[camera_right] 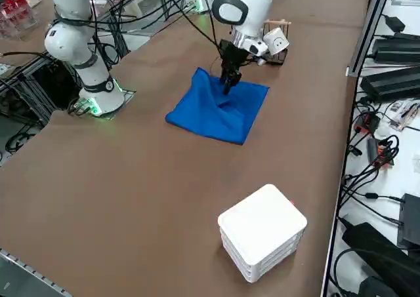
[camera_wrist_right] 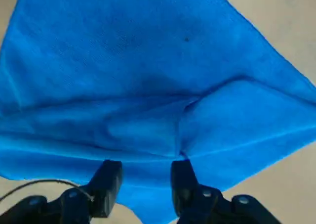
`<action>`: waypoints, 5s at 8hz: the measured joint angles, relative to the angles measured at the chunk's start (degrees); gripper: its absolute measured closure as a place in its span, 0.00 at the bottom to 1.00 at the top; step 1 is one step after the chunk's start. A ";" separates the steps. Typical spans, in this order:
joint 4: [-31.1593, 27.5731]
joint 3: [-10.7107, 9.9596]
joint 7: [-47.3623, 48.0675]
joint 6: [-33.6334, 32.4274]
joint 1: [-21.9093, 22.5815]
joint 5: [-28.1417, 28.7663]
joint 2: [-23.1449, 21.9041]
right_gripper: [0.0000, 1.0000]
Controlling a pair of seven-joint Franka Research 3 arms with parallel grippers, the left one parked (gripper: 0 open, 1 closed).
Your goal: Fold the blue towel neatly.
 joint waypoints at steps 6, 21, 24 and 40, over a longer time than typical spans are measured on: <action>-2.47 0.76 -8.59 7.20 -3.88 4.01 1.66 0.30; -2.91 1.44 -10.11 4.68 -5.45 9.47 3.75 0.40; -2.59 1.44 -10.19 4.22 -5.45 9.48 3.62 0.62; 6.56 1.77 5.05 2.68 -0.61 9.50 4.04 0.97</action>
